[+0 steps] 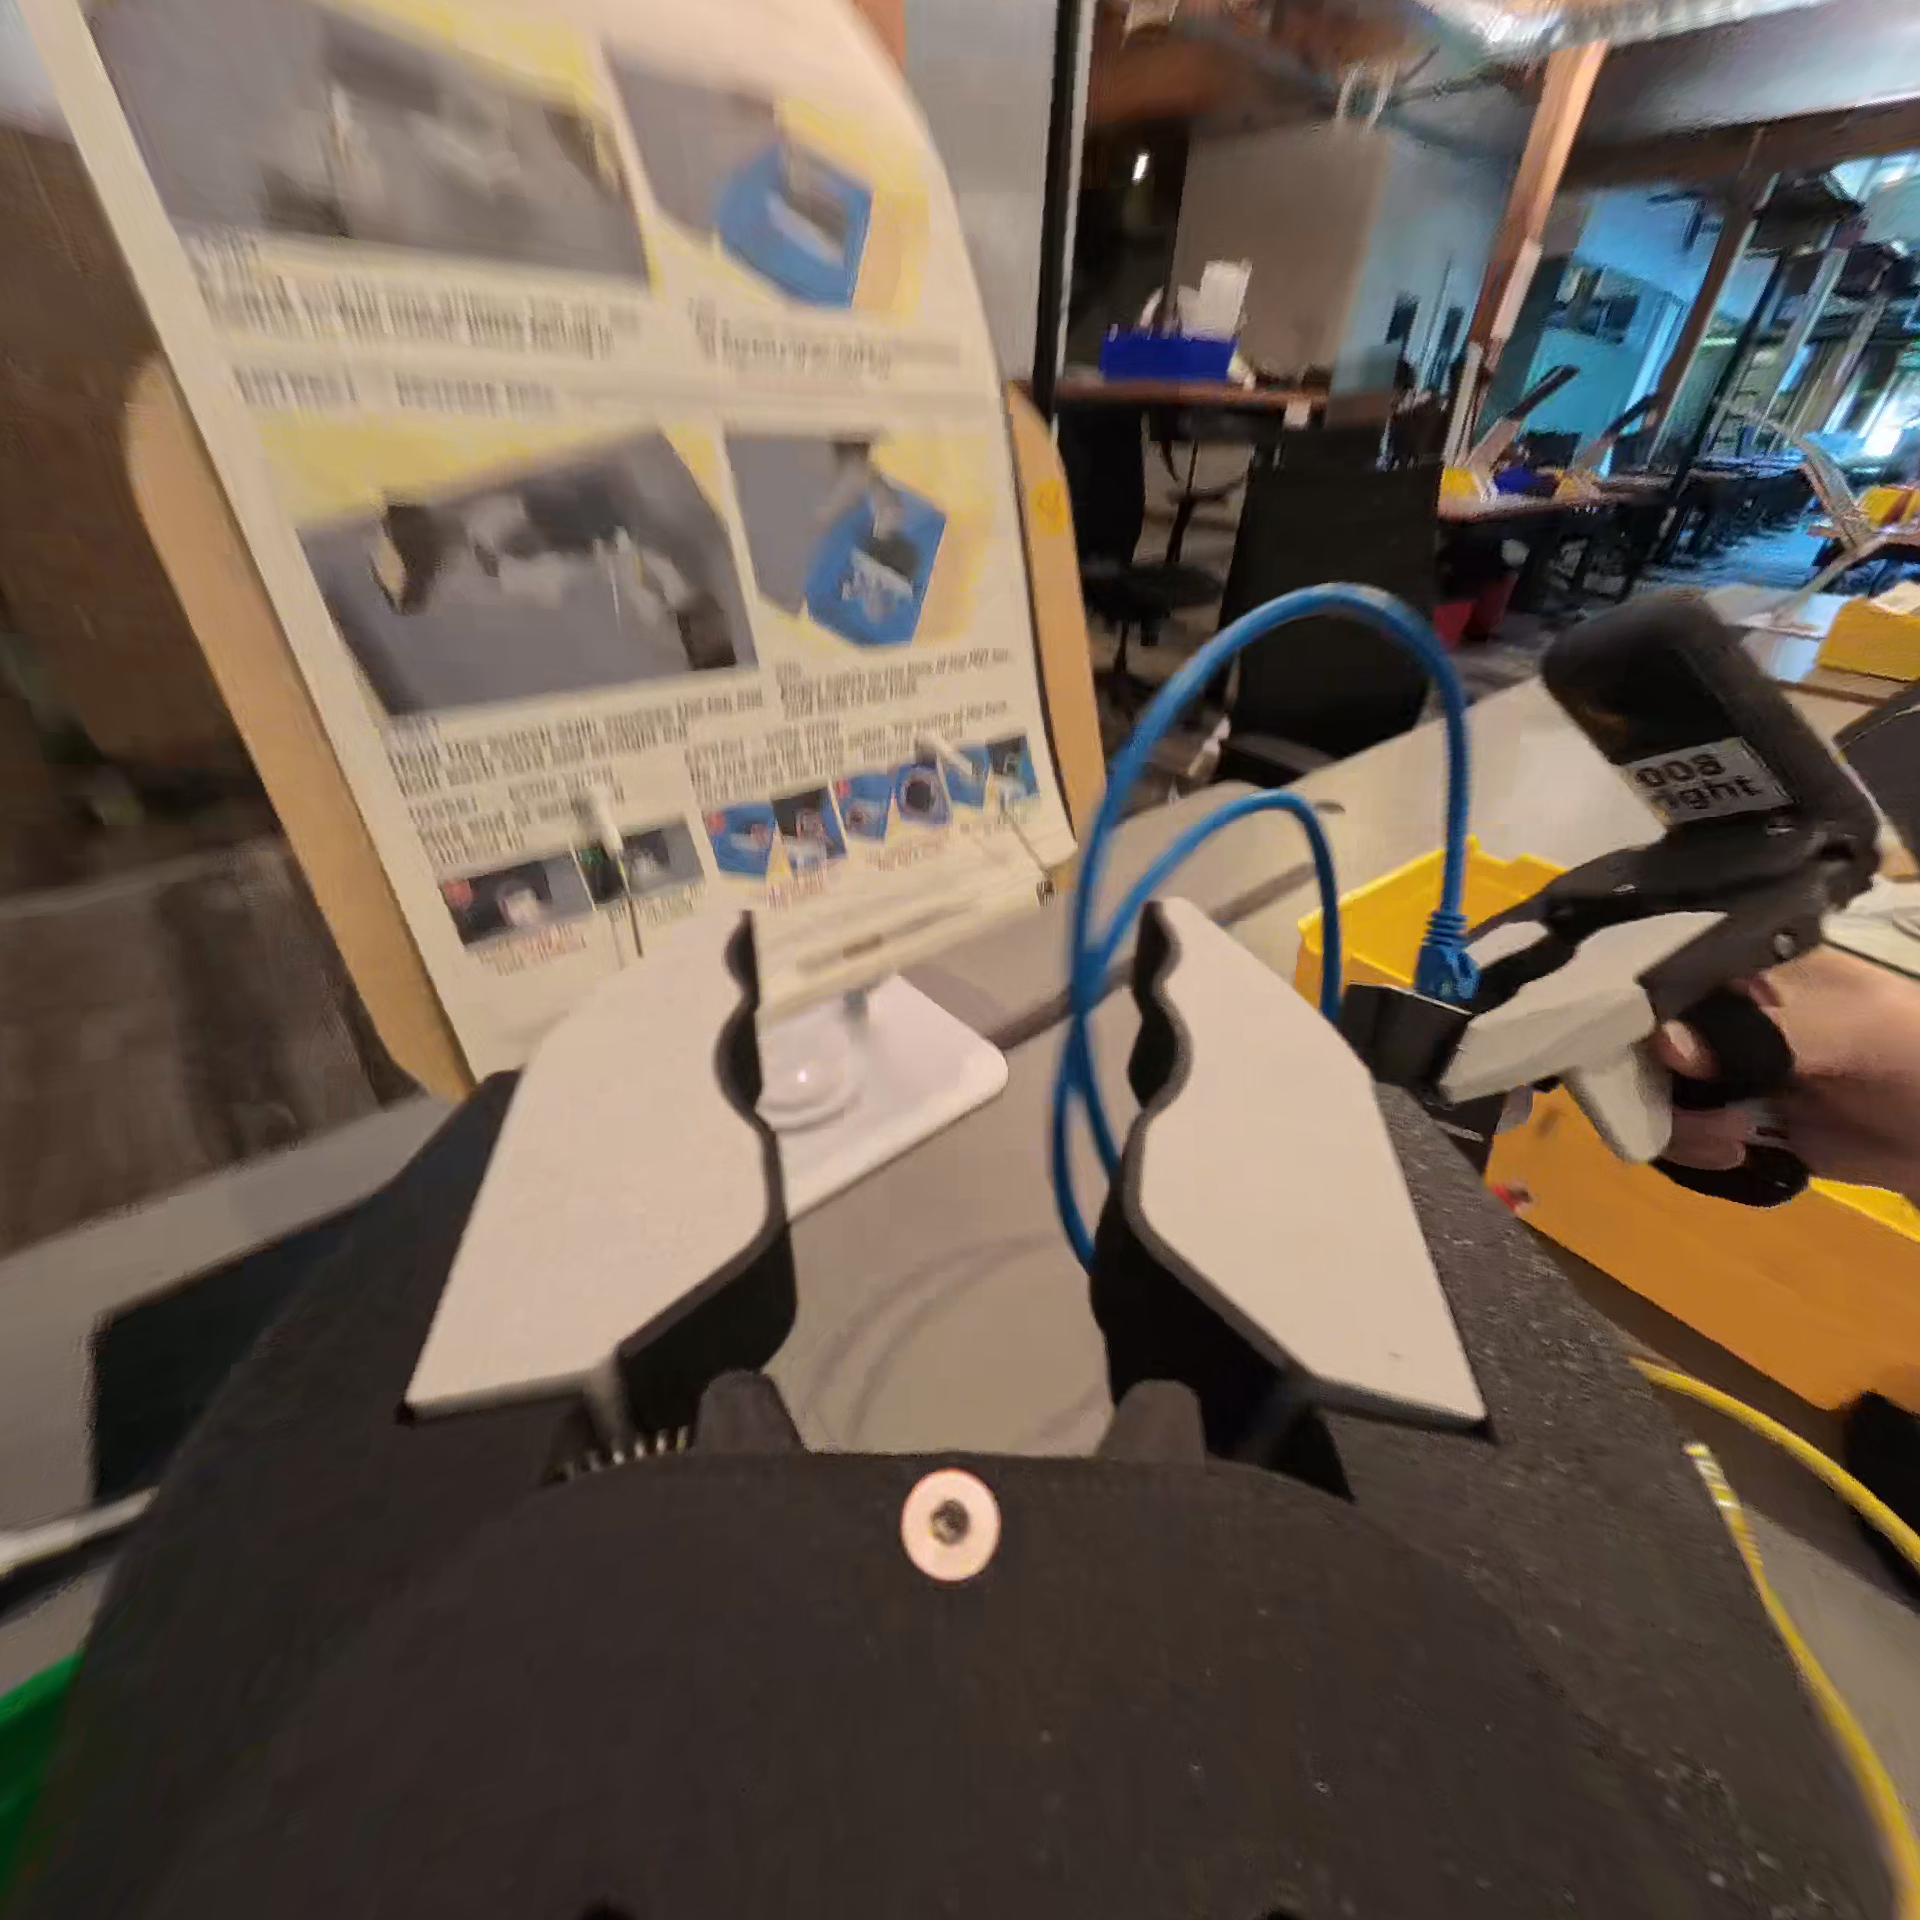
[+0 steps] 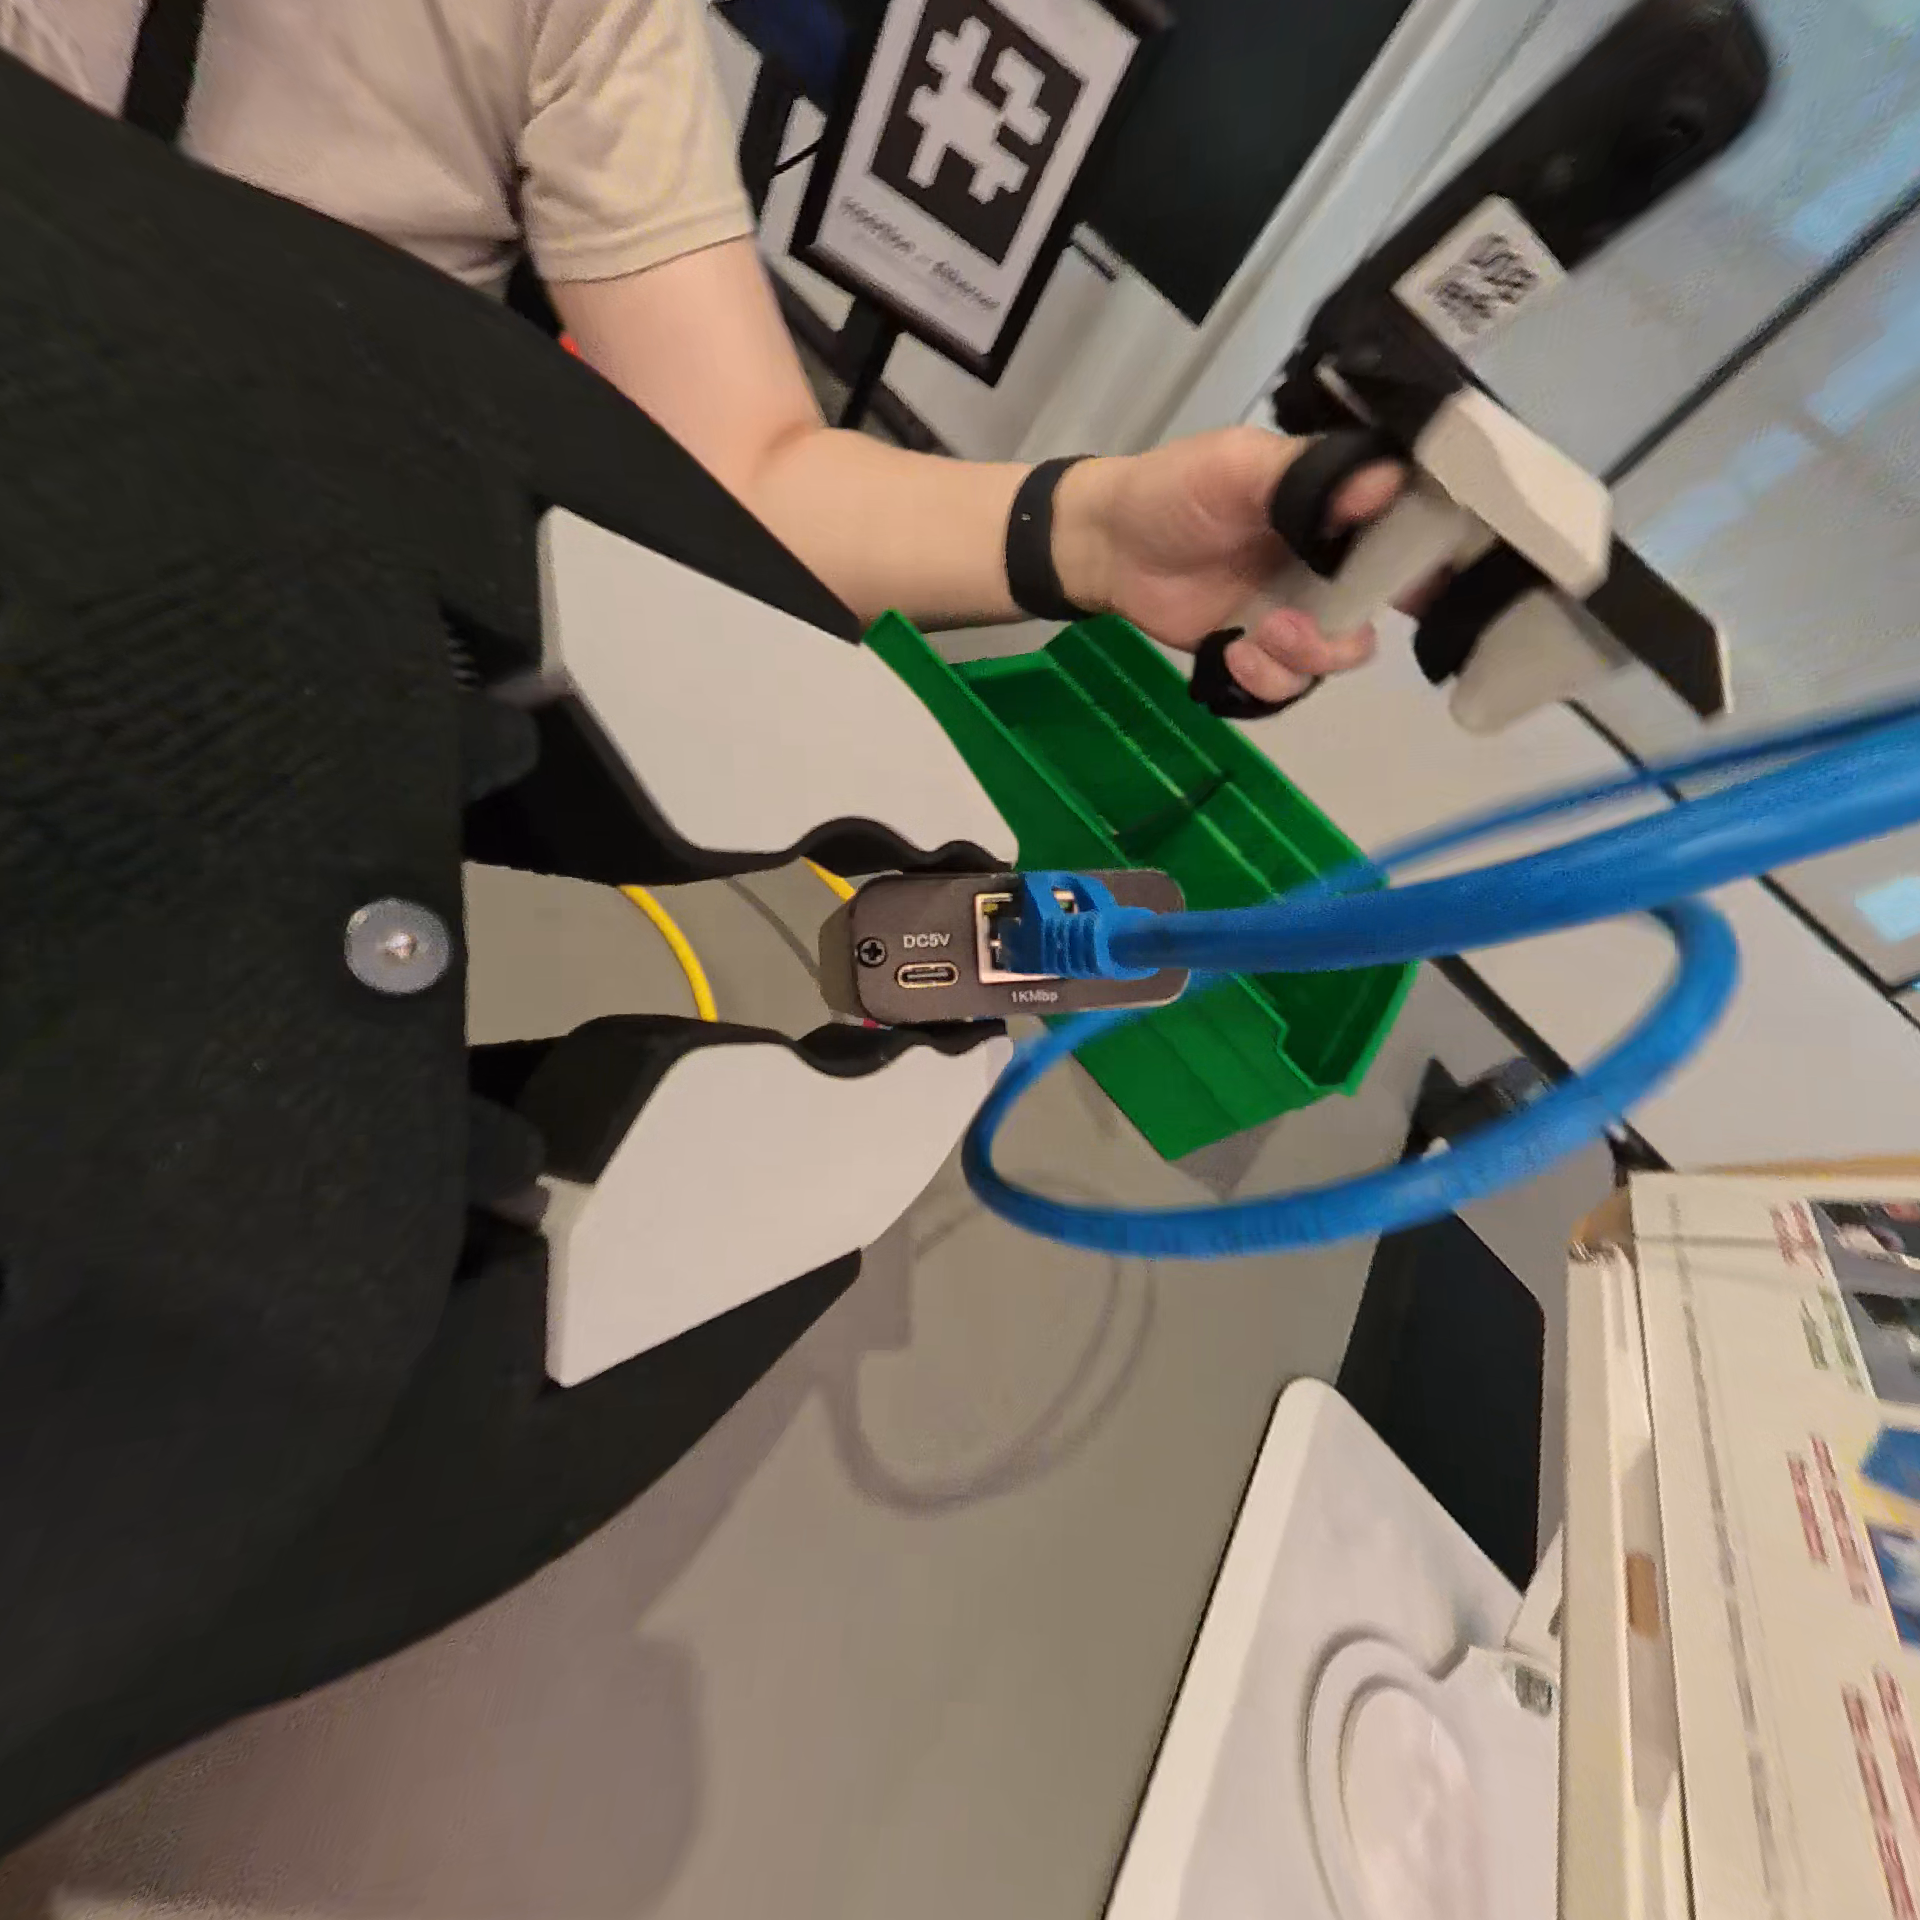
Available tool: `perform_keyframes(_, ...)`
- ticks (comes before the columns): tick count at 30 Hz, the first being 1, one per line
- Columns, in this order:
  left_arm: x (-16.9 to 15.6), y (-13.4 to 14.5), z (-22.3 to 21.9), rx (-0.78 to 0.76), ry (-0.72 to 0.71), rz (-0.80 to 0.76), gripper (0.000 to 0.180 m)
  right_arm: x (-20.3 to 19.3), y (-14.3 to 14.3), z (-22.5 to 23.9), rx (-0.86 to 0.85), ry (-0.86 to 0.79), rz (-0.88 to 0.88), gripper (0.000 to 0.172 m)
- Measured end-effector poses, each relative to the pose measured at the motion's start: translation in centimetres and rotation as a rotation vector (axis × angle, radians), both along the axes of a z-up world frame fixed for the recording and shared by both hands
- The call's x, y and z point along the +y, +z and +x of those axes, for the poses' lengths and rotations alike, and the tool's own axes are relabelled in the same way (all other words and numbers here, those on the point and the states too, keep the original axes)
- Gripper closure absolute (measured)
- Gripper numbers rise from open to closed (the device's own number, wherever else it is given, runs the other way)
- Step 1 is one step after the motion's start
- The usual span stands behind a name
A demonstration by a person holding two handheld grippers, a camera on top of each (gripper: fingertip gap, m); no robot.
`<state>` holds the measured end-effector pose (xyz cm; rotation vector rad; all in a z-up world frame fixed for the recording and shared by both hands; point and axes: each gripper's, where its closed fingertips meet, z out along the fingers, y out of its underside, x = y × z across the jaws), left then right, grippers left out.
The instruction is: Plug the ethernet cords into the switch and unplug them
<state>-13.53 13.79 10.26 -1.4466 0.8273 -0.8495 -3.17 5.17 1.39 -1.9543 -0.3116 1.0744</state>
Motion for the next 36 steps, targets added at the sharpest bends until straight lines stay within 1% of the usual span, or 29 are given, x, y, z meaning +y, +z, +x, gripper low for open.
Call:
perform_keyframes(1, -0.7, 0.9, -0.2, -0.011, -0.009, 0.062, 0.107, 0.2, 0.1, 0.4, 0.023, -0.024, -0.006, 0.146)
perform_keyframes(2, -1.9, 1.3, 0.2, 0.009, -0.048, 0.114, 0.106, 0.3, 0.2, 0.7, 0.040, -0.048, -0.011, 0.146)
perform_keyframes(3, -3.1, 1.3, 0.9, 0.052, -0.089, 0.146, 0.102, 0.6, 0.4, 1.1, 0.057, -0.079, -0.010, 0.146)
perform_keyframes(5, -5.3, 0.4, 2.8, 0.161, -0.154, 0.185, 0.094, 1.0, 0.7, 1.5, 0.103, -0.138, -0.006, 0.147)
perform_keyframes(7, -7.3, -1.4, 5.1, 0.292, -0.191, 0.241, 0.092, 1.3, 1.2, 1.7, 0.180, -0.178, 0.001, 0.146)
perform_keyframes(8, -7.9, -2.7, 6.2, 0.370, -0.188, 0.282, 0.092, 1.4, 1.4, 1.6, 0.225, -0.186, 0.001, 0.146)
perform_keyframes(10, -8.2, -4.9, 7.8, 0.516, -0.131, 0.402, 0.096, 1.5, 1.8, 1.4, 0.316, -0.197, -0.002, 0.147)
perform_keyframes(12, -8.4, -6.5, 9.0, 0.601, -0.075, 0.515, 0.099, 1.6, 1.7, 1.1, 0.375, -0.202, -0.012, 0.146)
perform_keyframes(13, -8.6, -7.4, 9.7, 0.635, -0.076, 0.534, 0.099, 1.7, 1.6, 0.9, 0.391, -0.205, -0.016, 0.146)
perform_keyframes(15, -8.6, -9.0, 10.3, 0.701, -0.060, 0.514, 0.095, 1.8, 1.2, 0.3, 0.391, -0.202, -0.029, 0.146)
perform_keyframes(17, -7.7, -9.9, 10.2, 0.754, 0.005, 0.499, 0.095, 1.7, 1.0, -0.4, 0.387, -0.185, -0.041, 0.146)
perform_keyframes(19, -7.0, -10.6, 9.9, 0.790, 0.040, 0.465, 0.102, 1.5, 1.4, -0.9, 0.396, -0.173, -0.041, 0.146)
perform_keyframes(21, -7.0, -10.9, 9.7, 0.779, 0.024, 0.405, 0.111, 1.4, 1.8, -1.0, 0.392, -0.183, -0.027, 0.147)
perform_keyframes(23, -7.2, -10.6, 9.7, 0.749, -0.006, 0.373, 0.112, 1.1, 2.3, -1.1, 0.384, -0.187, -0.012, 0.146)
perform_keyframes(31, -7.9, -10.0, 8.7, 0.727, -0.118, 0.299, 0.113, 0.3, 3.4, -2.2, 0.335, -0.168, 0.029, 0.146)
perform_keyframes(36, -7.9, -9.1, 7.7, 0.705, -0.137, 0.271, 0.112, 0.0, 4.5, -3.0, 0.406, -0.179, 0.070, 0.146)
